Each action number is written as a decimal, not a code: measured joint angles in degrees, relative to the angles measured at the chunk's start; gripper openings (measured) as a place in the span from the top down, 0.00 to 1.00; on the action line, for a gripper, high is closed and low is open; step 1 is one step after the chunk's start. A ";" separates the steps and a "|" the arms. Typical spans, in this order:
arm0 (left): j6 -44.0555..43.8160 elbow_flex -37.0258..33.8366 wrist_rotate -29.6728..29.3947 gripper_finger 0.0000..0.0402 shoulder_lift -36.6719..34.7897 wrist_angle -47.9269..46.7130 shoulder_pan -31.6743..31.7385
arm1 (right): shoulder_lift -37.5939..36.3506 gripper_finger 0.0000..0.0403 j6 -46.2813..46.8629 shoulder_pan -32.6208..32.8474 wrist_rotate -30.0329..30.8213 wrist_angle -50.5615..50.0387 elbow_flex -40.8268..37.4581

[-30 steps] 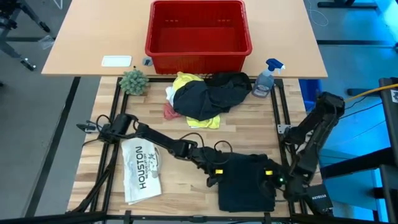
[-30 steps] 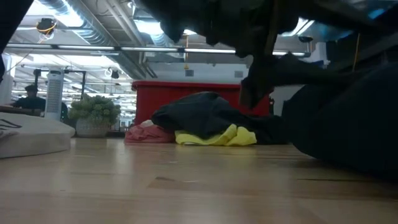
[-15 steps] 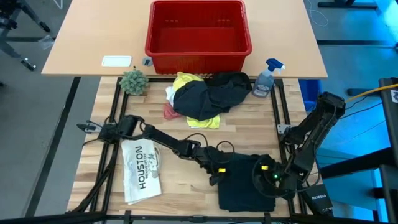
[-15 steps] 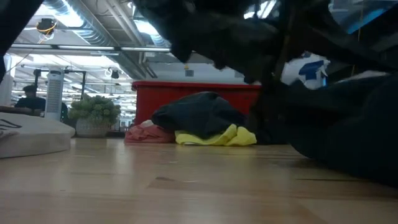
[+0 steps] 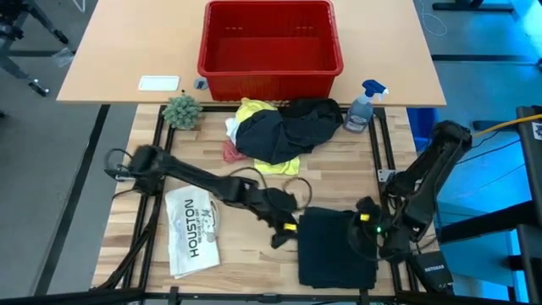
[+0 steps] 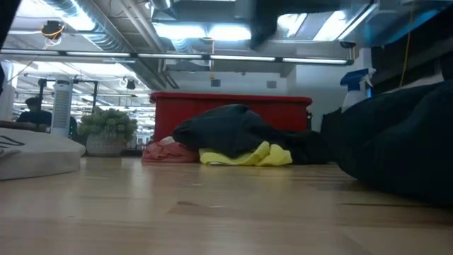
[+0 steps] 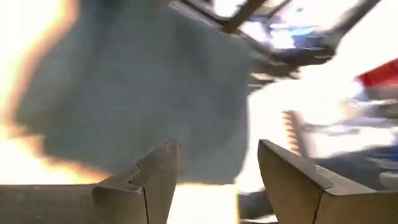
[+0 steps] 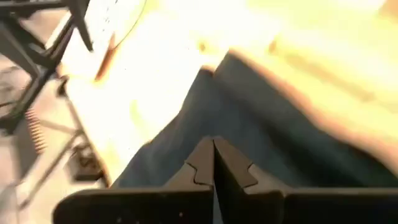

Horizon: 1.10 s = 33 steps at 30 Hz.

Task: Fold laundry
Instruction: Fold the dark blue short

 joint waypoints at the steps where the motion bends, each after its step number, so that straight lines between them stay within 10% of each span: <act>1: 0.67 0.02 -4.77 0.48 -2.56 -3.78 -0.38 | -0.54 0.99 -2.05 -1.21 0.31 -2.45 0.73; 8: -0.37 0.00 -24.87 0.48 -15.73 -21.07 -2.74 | -4.86 0.77 -36.78 -17.53 -0.73 -2.38 3.93; 19: 7.97 0.02 -30.69 0.48 -24.10 -34.90 3.12 | -7.75 0.46 -71.11 -65.42 -20.67 7.48 4.05; 26: 18.85 -0.04 -25.19 0.48 -24.08 -34.38 9.15 | -2.65 0.45 -82.93 -91.22 -40.53 16.36 3.99; 33: 21.82 -5.24 -5.01 0.48 -25.48 -29.36 15.80 | 7.48 0.45 -97.09 -98.31 -46.90 18.75 8.97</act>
